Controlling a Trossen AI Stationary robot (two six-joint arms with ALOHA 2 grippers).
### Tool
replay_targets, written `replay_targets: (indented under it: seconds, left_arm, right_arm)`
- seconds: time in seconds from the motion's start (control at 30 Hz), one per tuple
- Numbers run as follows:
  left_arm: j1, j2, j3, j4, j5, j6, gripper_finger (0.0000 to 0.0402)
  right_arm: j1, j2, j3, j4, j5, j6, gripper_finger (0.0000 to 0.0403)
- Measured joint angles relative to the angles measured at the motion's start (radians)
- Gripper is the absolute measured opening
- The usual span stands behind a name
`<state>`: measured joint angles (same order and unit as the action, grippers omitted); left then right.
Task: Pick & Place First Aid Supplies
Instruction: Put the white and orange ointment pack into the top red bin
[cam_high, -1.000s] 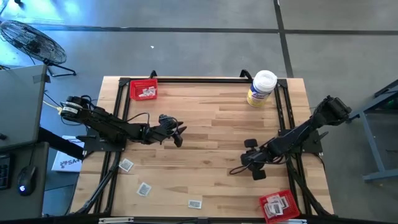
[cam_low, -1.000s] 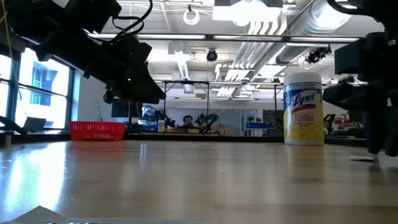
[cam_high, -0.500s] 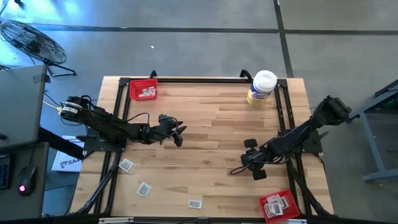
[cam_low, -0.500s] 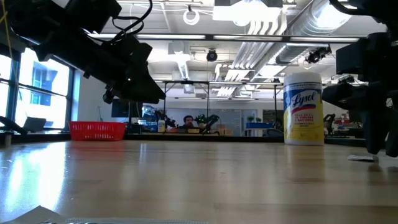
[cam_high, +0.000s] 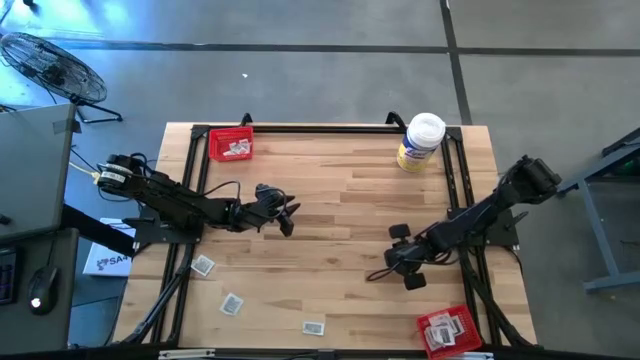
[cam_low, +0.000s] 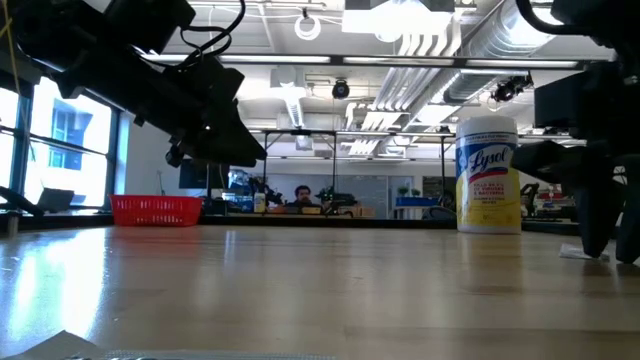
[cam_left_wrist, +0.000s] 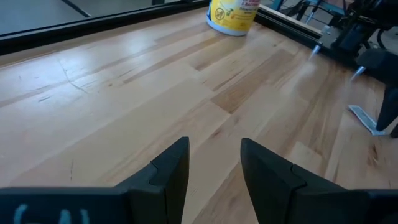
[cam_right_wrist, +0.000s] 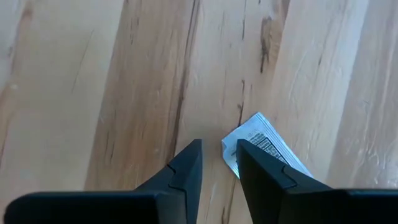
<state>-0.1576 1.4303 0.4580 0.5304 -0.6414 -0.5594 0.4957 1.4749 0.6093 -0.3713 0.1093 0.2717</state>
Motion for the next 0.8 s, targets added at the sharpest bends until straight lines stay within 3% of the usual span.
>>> replay_targets:
  seconds: [0.23, 0.57, 0.8]
  left_arm:
    - [0.000, 0.000, 0.000, -0.001, 0.004, 0.001, 0.0143]
    - [0.000, 0.000, 0.000, 0.000, 0.005, -0.013, 0.0143]
    - [0.000, 0.069, 0.000, 0.125, 0.079, 0.006, 0.0143]
  right_arm:
    - [-0.034, 0.014, 0.001, 0.000, -0.015, 0.021, 0.0081]
    - [-0.071, 0.016, -0.001, 0.014, -0.014, 0.039, 0.0006]
    - [-0.071, -0.003, 0.021, 0.038, -0.013, 0.068, 0.0001]
